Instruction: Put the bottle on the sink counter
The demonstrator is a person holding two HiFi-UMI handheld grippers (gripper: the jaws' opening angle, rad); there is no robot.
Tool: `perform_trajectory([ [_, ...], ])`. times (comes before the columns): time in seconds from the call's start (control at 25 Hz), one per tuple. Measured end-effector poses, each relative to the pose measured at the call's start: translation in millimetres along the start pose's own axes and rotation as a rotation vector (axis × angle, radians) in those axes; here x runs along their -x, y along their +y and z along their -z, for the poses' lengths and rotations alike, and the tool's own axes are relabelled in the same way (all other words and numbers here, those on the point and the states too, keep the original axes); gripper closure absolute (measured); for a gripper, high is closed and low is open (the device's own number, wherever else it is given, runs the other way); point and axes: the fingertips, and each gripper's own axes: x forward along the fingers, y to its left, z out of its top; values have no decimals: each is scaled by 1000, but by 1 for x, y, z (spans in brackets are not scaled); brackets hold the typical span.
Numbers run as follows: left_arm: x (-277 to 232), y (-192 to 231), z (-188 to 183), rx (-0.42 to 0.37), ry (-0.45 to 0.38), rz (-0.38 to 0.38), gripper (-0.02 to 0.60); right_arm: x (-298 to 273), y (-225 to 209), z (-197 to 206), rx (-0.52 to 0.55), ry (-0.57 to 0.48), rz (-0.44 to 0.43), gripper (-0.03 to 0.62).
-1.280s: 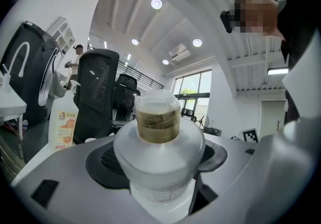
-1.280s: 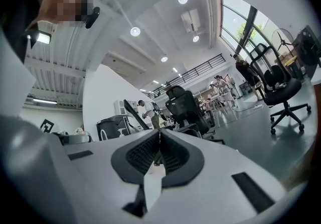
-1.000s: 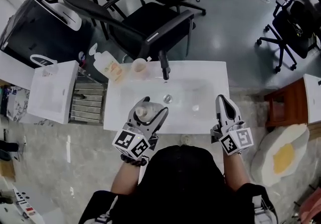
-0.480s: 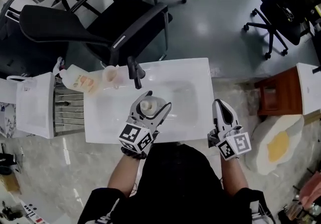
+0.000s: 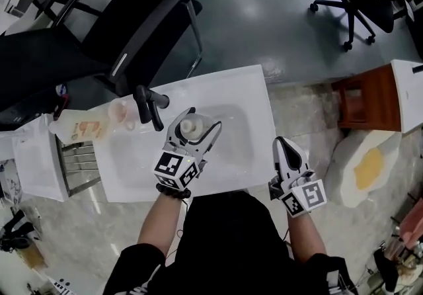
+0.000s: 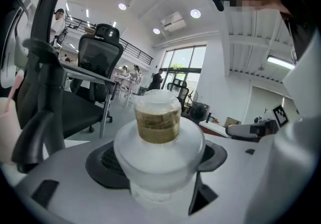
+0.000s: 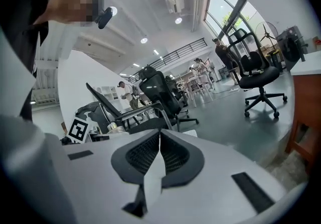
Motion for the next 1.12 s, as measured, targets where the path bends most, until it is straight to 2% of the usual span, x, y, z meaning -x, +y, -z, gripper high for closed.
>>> perform_trajectory([
  [0.28, -47, 6, 17, 12, 58, 39, 224, -9, 8, 18, -22, 36, 0, 562],
  [0.44, -71, 7, 23, 11, 80, 59, 224, -6, 2, 25, -25, 57, 28, 563],
  [0.68, -112, 17, 26, -56, 123, 89, 224, -9, 1, 38, -32, 96, 20, 562],
  [1.12, -143, 33, 35, -125, 187, 38, 224, -22, 5, 44, -44, 129, 13, 562],
])
